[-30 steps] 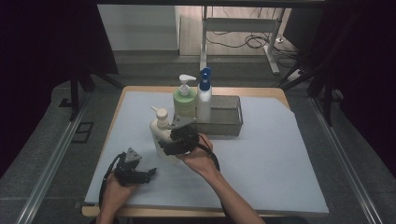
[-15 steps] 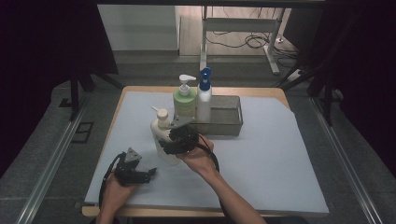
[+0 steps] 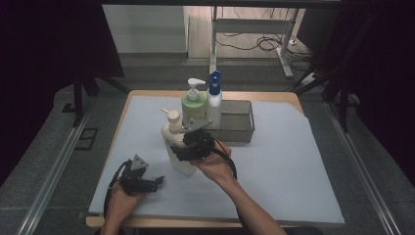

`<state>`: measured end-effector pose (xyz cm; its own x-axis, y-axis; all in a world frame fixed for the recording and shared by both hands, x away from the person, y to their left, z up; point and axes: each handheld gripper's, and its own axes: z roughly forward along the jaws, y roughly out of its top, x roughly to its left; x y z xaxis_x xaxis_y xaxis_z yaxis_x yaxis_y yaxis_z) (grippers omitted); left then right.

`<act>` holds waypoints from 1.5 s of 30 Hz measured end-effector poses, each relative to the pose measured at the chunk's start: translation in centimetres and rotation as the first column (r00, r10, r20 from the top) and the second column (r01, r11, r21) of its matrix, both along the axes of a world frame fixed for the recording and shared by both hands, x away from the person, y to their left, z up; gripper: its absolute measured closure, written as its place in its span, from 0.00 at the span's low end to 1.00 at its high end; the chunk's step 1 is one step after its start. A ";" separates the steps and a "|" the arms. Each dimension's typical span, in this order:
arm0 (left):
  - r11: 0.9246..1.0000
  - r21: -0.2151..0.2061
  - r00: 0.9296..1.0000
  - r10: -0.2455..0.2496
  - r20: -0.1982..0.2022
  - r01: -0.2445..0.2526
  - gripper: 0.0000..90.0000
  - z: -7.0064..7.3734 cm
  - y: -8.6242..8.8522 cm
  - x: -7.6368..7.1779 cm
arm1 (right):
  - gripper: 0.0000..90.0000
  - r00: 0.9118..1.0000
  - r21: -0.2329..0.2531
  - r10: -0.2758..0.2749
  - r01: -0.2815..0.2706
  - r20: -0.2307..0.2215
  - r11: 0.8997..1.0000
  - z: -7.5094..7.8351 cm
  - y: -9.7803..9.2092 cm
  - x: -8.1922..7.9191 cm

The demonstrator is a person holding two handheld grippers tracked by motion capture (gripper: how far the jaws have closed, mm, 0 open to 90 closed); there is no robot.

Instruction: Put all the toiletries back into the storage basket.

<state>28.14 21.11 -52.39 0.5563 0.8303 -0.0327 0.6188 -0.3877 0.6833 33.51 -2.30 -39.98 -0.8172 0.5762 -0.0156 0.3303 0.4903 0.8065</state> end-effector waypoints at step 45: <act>1.000 0.000 1.000 -0.001 -0.003 0.001 0.15 0.0 0.0 0.0 | 0.41 0.981 0.023 -0.193 0.193 -0.016 0.981 3.2 -12.6 -0.1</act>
<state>28.14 21.11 -52.38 0.5572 0.8297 -0.0341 0.6200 -0.3884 0.6817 33.41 -14.94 -36.82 -0.6906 0.7232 0.0109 0.4278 0.3963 0.8124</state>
